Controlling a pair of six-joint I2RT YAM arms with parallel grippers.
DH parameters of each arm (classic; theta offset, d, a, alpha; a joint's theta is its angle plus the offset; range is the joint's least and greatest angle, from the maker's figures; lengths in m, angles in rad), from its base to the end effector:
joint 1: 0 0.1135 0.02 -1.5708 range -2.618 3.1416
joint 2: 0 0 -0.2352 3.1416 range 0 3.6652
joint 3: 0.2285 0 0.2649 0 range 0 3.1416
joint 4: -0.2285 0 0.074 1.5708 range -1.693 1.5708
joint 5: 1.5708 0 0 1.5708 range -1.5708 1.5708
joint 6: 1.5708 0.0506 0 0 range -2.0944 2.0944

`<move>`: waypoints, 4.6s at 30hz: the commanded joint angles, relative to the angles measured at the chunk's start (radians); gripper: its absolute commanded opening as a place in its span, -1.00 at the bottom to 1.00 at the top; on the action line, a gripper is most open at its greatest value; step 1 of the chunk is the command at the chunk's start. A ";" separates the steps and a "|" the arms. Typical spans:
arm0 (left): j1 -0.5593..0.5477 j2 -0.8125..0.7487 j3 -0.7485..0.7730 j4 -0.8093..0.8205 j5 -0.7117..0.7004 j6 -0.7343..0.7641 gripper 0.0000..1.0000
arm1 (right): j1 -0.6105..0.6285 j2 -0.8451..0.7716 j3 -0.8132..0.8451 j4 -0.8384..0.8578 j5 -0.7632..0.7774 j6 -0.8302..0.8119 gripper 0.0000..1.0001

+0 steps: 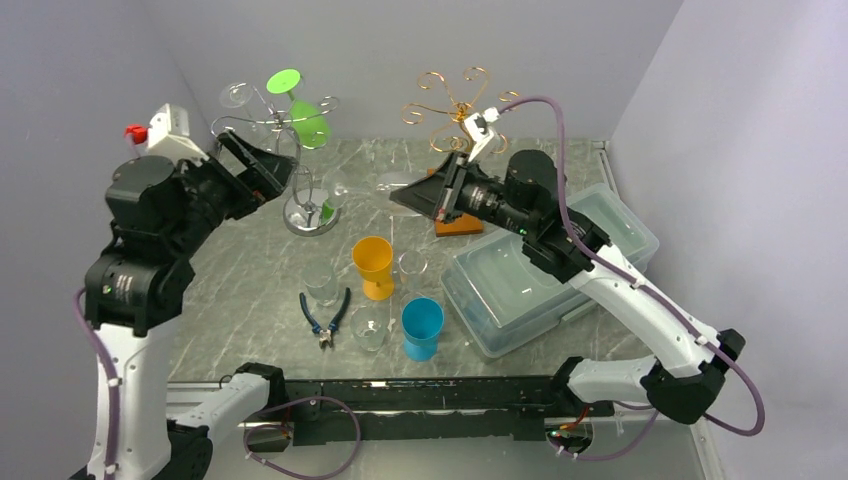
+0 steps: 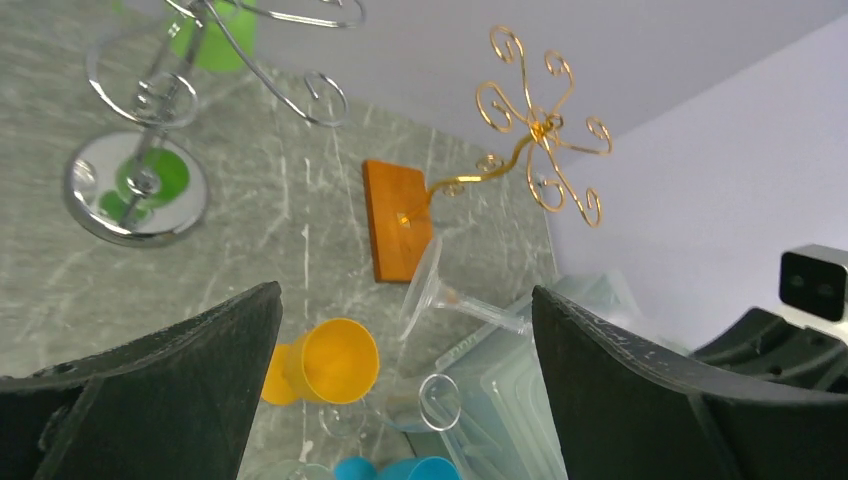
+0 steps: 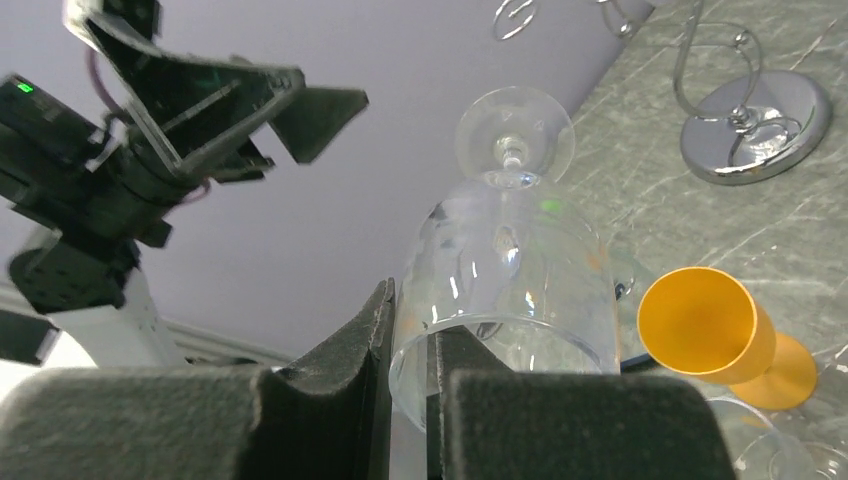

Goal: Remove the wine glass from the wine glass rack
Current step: Place the wine glass at the center of the board, then pick up the wine glass from the wine rack.

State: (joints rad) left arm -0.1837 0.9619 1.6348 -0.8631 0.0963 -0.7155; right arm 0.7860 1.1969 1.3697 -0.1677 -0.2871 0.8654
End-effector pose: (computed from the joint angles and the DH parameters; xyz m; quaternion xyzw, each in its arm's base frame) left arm 0.1682 -0.0362 0.4907 -0.1728 0.7512 -0.3098 0.5567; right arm 0.2022 0.2227 0.4365 -0.0736 0.7015 0.5841 0.4016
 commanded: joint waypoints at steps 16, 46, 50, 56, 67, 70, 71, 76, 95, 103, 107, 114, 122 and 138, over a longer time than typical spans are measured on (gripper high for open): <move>0.000 0.015 0.346 -0.133 -0.294 0.225 0.99 | 0.464 0.462 0.561 -0.654 0.243 -0.375 -1.00; 0.000 0.018 0.297 -0.104 -0.285 0.230 0.99 | 0.617 0.785 0.675 -0.882 0.260 -0.500 -1.00; 0.001 0.013 0.287 -0.101 -0.286 0.229 0.99 | 0.622 0.807 0.675 -0.884 0.257 -0.505 -1.00; 0.001 0.008 0.272 -0.101 -0.288 0.229 0.99 | 0.625 0.833 0.676 -0.887 0.270 -0.509 -1.00; 0.000 0.005 0.246 -0.092 -0.286 0.231 0.99 | 0.624 0.858 0.688 -0.905 0.302 -0.512 -1.00; 0.000 0.005 0.242 -0.089 -0.287 0.234 0.99 | 0.625 0.862 0.693 -0.902 0.300 -0.511 -0.85; 0.001 0.004 0.241 -0.088 -0.288 0.234 0.99 | 0.625 0.863 0.695 -0.902 0.303 -0.511 -0.80; 0.001 0.003 0.232 -0.087 -0.288 0.235 0.99 | 0.625 0.863 0.718 -0.905 0.315 -0.512 -0.47; 0.001 0.020 0.227 -0.085 -0.321 0.249 0.98 | 0.625 0.799 0.755 -0.871 0.342 -0.484 0.40; 0.001 0.085 0.267 -0.079 -0.417 0.280 0.98 | 0.623 0.642 0.701 -0.793 0.375 -0.476 0.76; 0.000 0.156 0.294 -0.053 -0.488 0.302 0.98 | 0.594 0.552 0.647 -0.746 0.404 -0.472 0.98; 0.007 0.371 0.425 -0.031 -0.580 0.356 0.98 | 0.451 0.360 0.467 -0.648 0.358 -0.445 0.99; 0.154 0.636 0.671 -0.059 -0.474 0.350 0.98 | 0.357 0.191 0.305 -0.601 0.368 -0.416 0.99; 0.284 0.875 0.764 -0.010 -0.271 0.364 0.98 | 0.314 -0.003 0.177 -0.589 0.425 -0.386 0.99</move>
State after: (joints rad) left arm 0.0971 1.8072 2.3558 -0.9203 -0.2394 -0.3744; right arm 1.1038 1.2251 1.5627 -0.7982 0.1074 0.4683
